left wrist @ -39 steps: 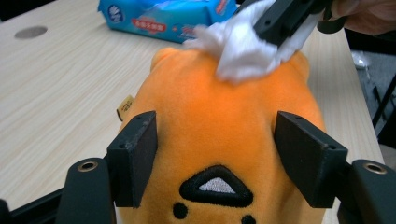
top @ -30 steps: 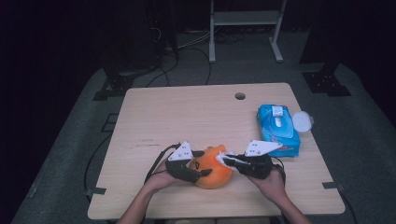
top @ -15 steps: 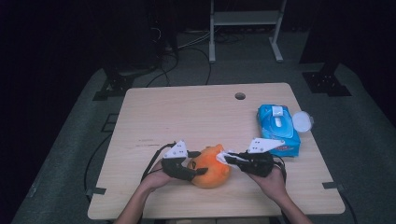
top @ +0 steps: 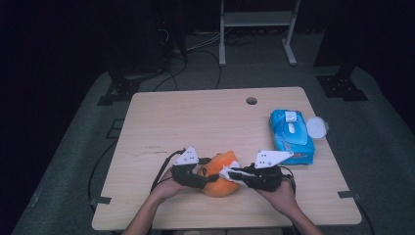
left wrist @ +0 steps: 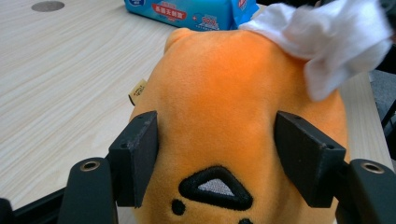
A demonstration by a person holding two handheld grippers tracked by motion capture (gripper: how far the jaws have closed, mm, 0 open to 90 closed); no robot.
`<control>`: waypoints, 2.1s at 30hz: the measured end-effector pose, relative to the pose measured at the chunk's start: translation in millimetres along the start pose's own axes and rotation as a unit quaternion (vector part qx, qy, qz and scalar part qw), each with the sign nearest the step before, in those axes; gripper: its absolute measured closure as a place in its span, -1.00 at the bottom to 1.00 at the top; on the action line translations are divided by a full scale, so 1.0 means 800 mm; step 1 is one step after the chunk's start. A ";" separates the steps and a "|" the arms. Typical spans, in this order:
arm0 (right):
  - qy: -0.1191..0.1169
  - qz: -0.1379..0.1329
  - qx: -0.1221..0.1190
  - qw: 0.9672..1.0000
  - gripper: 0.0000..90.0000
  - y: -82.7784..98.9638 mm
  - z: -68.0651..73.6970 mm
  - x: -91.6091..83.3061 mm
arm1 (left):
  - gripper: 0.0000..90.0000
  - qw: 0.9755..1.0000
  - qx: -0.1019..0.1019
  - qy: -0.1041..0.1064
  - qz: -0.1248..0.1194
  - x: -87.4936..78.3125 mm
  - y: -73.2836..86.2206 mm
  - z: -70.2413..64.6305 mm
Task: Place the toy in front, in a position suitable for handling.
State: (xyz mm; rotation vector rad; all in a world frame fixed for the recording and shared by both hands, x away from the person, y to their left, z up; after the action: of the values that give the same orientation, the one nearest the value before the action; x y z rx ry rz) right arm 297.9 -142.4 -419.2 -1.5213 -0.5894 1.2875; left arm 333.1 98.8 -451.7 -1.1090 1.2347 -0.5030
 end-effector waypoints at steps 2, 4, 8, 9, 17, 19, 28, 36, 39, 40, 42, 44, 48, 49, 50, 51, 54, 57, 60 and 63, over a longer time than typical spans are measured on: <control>0.008 0.001 0.008 1.000 0.82 0.001 -0.004 -0.001 | -0.28 1.000 0.002 0.003 -0.001 0.000 0.000 -0.001; 0.017 0.001 0.010 1.000 0.82 0.002 -0.009 -0.002 | -0.28 1.000 0.007 0.004 -0.001 0.001 -0.001 -0.003; 0.032 0.002 0.019 0.999 0.82 0.004 -0.017 -0.005 | -0.28 1.000 0.014 0.006 0.001 0.003 -0.002 -0.007; 0.035 0.003 0.023 0.999 0.82 0.005 -0.019 -0.005 | -0.28 1.000 0.016 0.006 0.001 0.003 -0.002 -0.008; 0.065 0.002 0.048 0.997 0.82 0.013 -0.040 -0.012 | -0.28 0.999 0.034 0.017 0.004 0.004 -0.003 -0.016; 0.068 0.003 0.060 0.996 0.82 0.016 -0.045 -0.013 | -0.28 0.999 0.038 0.019 0.005 0.005 -0.004 -0.019; 0.043 -0.003 0.047 0.998 0.81 0.007 -0.029 -0.003 | -0.30 0.997 0.065 0.028 0.013 0.016 -0.010 -0.037; 0.060 0.005 0.052 0.997 0.82 0.012 -0.037 -0.007 | -0.30 0.998 0.054 0.036 0.007 0.014 -0.008 -0.036; 0.069 0.007 0.069 0.995 0.81 0.019 -0.048 -0.014 | -0.30 0.998 0.055 0.034 0.007 0.015 -0.009 -0.037; 0.067 0.007 0.071 0.995 0.81 0.020 -0.048 -0.015 | -0.30 0.998 0.055 0.033 0.008 0.015 -0.009 -0.037; 0.063 0.005 0.068 0.996 0.81 0.016 -0.043 -0.012 | -0.31 0.998 0.058 0.032 0.011 0.016 -0.010 -0.038; 0.055 0.001 0.056 0.997 0.81 0.011 -0.035 -0.007 | -0.31 0.998 0.058 0.031 0.010 0.017 -0.011 -0.039; 0.051 0.010 0.036 0.998 0.81 0.008 -0.025 0.003 | -0.35 0.998 0.058 0.030 0.010 0.016 -0.012 -0.040; 0.048 0.010 0.039 0.998 0.81 0.009 -0.026 0.003 | -0.40 0.998 0.058 0.032 0.008 0.014 -0.013 -0.040; 0.047 0.011 0.041 0.998 0.81 0.011 -0.027 0.003 | -0.47 0.998 0.058 0.035 0.006 0.013 -0.015 -0.040; 0.046 0.012 0.041 0.998 0.81 0.012 -0.027 0.003 | -0.56 0.998 0.056 0.038 0.003 0.010 -0.018 -0.039; 0.037 0.013 0.053 0.998 0.81 0.016 -0.027 0.001 | -0.72 0.999 0.037 0.031 -0.006 0.003 -0.021 -0.034; 0.033 0.019 0.051 0.998 0.81 0.018 -0.027 -0.002 | -0.78 1.000 0.013 0.019 0.006 0.002 -0.015 -0.023; 0.021 0.026 0.054 0.998 0.81 0.020 -0.030 -0.005 | -0.82 0.999 -0.016 0.026 0.015 0.007 -0.008 -0.017; 0.025 0.024 0.053 0.998 0.81 0.018 -0.027 -0.006 | -0.75 0.999 -0.011 0.027 0.030 0.013 -0.006 -0.021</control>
State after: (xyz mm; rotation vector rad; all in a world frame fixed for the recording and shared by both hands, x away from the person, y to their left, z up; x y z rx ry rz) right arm 313.2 -159.9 -432.4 -1.4832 -0.4466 1.2925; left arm 321.9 81.3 -451.8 -1.0801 1.3203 -0.4779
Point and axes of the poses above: each handheld gripper's, and its own axes: x roughly forward along the jaws, y roughly out of its underside, z roughly to its left, the point moved 2 cm from there along x, roughly forward along the jaws
